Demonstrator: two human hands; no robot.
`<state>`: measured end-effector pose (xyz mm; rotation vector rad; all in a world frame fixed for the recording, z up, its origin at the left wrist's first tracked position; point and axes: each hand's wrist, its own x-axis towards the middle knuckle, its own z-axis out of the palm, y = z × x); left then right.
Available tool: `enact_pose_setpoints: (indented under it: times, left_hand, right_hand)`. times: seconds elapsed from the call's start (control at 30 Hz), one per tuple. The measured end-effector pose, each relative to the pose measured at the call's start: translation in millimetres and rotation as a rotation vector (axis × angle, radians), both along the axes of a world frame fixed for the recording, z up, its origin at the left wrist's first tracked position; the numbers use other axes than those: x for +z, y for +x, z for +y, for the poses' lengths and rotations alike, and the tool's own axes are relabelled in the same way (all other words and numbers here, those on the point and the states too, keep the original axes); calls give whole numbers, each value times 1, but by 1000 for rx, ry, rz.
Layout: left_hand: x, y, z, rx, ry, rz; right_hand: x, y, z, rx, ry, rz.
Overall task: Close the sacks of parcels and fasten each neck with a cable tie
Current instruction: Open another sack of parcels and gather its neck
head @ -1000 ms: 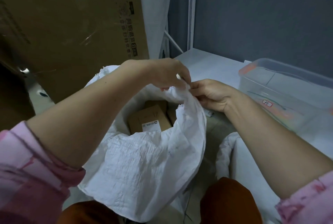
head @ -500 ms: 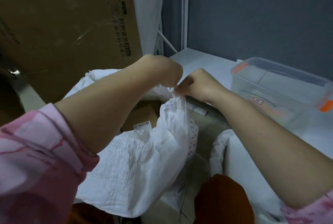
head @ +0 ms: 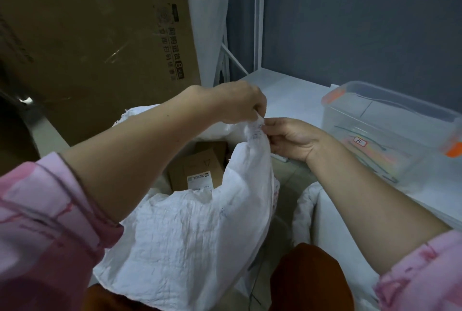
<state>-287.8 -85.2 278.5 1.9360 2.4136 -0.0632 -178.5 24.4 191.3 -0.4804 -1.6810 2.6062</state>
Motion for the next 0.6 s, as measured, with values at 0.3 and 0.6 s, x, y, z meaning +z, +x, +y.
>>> enact_pose_setpoints:
  times: [0.3,0.6]
  left_hand:
    - [-16,-2,8,68,-84,302]
    - [3,22,0,226,387,148]
  right_hand:
    - [35,5,-14,-64,1016,-308]
    - [37,-1,-4,-316,74,-138]
